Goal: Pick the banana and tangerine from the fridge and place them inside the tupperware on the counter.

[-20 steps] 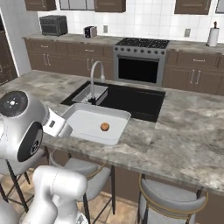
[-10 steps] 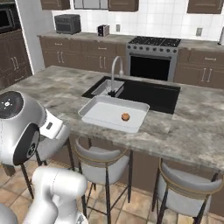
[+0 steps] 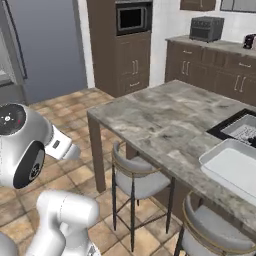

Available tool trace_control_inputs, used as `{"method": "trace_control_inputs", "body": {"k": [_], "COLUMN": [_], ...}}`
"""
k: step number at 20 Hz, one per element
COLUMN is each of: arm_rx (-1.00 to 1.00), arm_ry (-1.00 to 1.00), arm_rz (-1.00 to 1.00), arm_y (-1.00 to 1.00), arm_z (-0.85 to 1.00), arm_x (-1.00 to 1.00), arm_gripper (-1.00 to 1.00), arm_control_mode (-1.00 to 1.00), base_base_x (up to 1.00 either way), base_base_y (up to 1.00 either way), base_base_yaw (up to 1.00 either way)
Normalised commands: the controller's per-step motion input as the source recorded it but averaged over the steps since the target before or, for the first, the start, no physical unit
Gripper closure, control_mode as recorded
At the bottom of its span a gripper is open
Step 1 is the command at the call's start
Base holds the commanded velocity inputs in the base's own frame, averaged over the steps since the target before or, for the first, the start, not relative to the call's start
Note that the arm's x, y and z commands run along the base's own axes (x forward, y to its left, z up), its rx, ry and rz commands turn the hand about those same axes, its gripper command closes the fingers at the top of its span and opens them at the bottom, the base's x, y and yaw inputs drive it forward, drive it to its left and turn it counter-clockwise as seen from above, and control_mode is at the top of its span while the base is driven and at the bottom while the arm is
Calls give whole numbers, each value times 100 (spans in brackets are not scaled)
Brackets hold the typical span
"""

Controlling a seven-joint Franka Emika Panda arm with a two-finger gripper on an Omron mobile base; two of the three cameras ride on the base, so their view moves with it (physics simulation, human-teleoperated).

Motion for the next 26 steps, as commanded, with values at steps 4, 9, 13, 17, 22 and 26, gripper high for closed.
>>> {"method": "trace_control_inputs", "body": {"k": [4,9,13,17,22,26], "arm_rx": [0,0,0,0,0,0], "arm_ry": [0,0,0,0,0,0], "arm_rz": [0,0,0,0,0,0], "arm_y": [0,0,0,0,0,0], "arm_z": [0,0,0,0,0,0], "arm_x": [0,0,0,0,0,0], "arm_gripper": [-100,-100,-100,-100,-100,-100], "arm_control_mode": [100,100,100,100,100,100], "base_base_x": [5,32,84,100,100,100], "base_base_y": [94,74,36,0,0,0], "base_base_yaw": [88,64,30,10,0,0]}}
